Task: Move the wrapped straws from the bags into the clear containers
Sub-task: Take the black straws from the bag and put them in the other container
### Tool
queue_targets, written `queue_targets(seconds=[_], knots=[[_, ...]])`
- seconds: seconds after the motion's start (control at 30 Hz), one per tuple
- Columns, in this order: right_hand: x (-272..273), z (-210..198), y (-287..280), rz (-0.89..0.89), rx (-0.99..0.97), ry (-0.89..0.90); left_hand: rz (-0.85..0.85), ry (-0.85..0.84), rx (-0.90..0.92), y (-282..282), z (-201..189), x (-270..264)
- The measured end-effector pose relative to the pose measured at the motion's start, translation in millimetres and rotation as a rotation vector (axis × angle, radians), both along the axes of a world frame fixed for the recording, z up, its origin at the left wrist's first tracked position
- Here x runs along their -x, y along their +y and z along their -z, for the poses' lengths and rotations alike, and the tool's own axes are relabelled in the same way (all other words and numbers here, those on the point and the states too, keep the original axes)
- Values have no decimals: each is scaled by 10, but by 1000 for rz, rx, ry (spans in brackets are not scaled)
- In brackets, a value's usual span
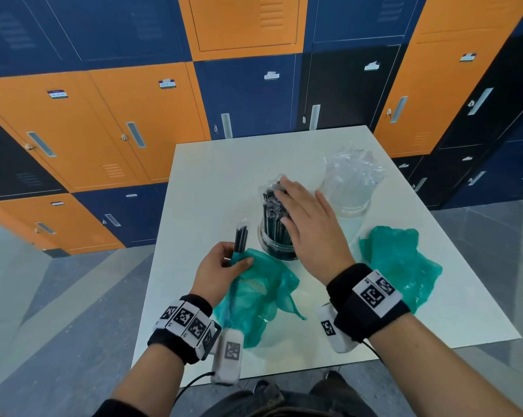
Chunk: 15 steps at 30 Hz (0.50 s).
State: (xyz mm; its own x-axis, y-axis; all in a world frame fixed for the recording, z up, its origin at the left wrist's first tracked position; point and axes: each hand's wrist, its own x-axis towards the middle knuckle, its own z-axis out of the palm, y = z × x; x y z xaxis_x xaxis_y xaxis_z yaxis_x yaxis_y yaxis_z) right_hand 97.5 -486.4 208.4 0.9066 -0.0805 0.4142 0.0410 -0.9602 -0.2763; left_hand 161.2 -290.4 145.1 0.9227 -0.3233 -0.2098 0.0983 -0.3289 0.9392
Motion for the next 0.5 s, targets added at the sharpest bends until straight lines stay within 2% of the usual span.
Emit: queue_targets(seconds=[0.1, 0.2, 0.5], knots=[[84, 242, 15, 76, 95, 57, -1, -23, -13, -2, -12, 5], [121, 296, -11, 92, 207, 48, -16, -20, 3, 9, -35, 14], [183, 327, -18, 152, 150, 90, -7, -3, 51, 19, -87, 39]])
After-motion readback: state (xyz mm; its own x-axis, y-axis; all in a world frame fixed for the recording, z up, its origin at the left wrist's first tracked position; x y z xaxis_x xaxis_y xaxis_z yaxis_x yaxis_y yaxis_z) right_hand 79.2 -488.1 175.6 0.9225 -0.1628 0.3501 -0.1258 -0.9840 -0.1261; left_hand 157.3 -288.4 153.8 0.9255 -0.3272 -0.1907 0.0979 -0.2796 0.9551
